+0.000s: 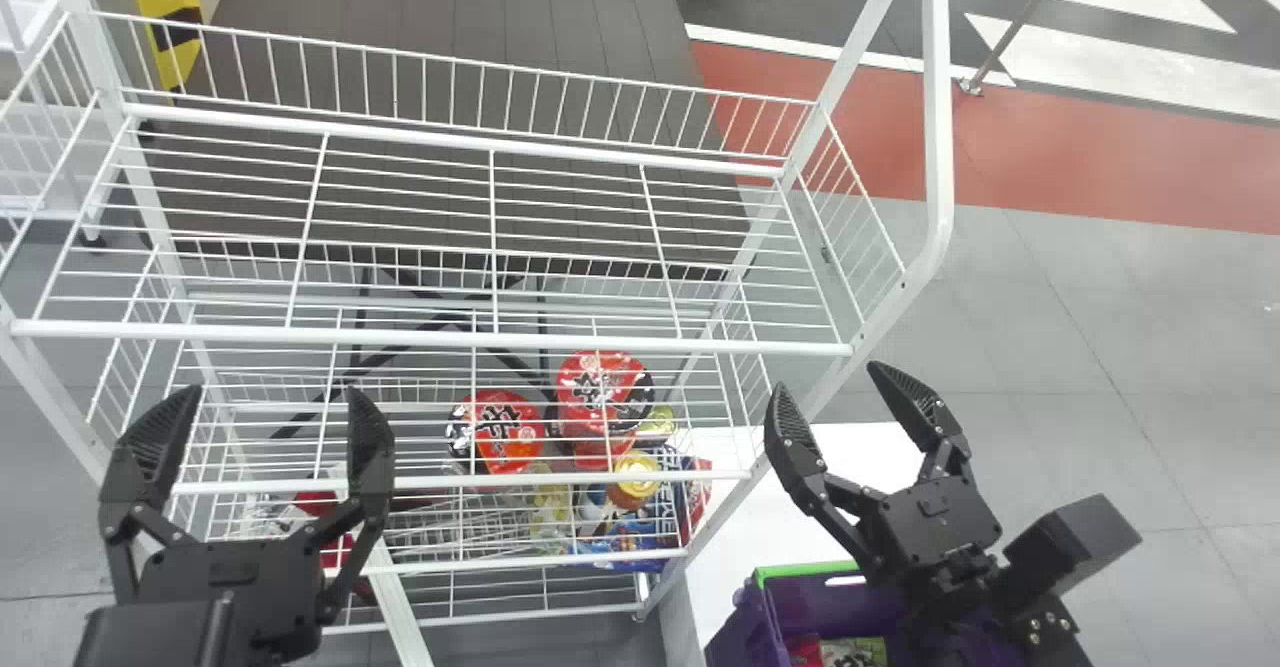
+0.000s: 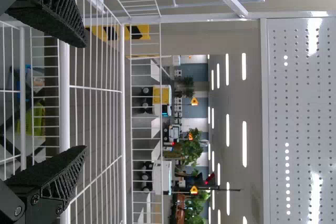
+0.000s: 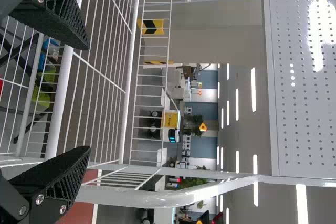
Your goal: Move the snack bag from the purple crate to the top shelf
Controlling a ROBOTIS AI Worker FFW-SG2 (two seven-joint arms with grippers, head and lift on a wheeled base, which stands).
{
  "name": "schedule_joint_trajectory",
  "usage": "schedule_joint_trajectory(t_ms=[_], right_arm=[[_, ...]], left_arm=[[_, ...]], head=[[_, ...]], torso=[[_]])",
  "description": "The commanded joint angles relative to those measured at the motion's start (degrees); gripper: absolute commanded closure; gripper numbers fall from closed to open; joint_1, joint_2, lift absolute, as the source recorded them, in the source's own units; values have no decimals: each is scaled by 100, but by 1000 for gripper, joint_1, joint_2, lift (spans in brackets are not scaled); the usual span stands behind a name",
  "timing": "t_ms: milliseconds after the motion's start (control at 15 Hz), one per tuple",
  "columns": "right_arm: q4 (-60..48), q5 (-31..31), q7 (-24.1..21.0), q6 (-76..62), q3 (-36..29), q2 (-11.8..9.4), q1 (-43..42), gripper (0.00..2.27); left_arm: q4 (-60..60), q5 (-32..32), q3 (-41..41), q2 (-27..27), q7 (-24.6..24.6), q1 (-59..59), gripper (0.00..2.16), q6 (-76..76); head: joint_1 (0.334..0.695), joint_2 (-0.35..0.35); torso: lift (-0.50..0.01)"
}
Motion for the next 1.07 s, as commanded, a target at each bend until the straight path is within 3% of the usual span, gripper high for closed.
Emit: schedule_joint_trajectory(t_ms=[0,1000], right_arm=[[-17,0,2,0,21,-5,15,144],[-35,-70,46,-246,179,-75,191,137]], left_arm=[[1,-6,0,6,0,0,134,0],[19,-67,-79,32,26,0,130,-53]], head=[[695,-287],[695,-276]], torso=[[-79],[-138]])
